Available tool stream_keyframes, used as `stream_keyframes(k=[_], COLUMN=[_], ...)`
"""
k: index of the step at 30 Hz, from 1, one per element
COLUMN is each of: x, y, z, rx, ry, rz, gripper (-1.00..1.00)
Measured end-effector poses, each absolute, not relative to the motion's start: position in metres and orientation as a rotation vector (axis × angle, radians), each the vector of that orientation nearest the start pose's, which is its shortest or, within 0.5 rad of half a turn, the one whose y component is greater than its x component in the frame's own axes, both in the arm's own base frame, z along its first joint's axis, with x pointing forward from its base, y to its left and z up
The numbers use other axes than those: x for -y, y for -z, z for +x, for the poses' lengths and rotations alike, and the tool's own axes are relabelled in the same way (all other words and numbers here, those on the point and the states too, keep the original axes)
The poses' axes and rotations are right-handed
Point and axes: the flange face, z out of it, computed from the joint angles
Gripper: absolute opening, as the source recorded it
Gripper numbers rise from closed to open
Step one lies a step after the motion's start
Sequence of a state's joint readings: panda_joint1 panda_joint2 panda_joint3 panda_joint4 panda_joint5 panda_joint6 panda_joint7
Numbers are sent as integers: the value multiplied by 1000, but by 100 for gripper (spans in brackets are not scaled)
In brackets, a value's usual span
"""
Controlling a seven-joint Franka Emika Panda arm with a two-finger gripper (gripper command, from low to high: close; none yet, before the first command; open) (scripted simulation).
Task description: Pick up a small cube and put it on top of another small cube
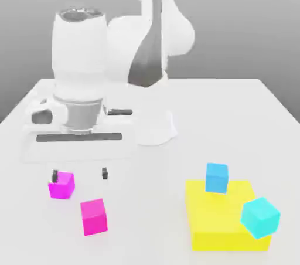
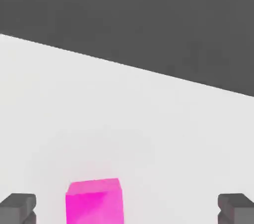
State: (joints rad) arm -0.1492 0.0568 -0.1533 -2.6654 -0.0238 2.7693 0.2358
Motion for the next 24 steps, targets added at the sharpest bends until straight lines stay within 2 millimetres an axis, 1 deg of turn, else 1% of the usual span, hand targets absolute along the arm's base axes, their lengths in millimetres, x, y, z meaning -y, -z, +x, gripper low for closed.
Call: stream_keyframes(k=[2,7,8,13,14,15,17,21,22,24], x=[126,126,126,126,126,126,126,124,116,84], y=[-195,-140,-133,-133,-130,-133,-150,-190,-197,-210], z=[396,393,392,392,392,392,393,392,394,399], rx=[-773,-764,-763,-764,-763,-763,-764,-762,-765,-747], ry=[20,2,1,-2,-2,-1,1,-1,-2,-3], rz=[-3048,-3046,-3047,-3047,-3047,-3047,-3045,-3047,-3048,-3058], gripper=[0,0,-100,-100,-100,-100,-100,-100,-100,-100])
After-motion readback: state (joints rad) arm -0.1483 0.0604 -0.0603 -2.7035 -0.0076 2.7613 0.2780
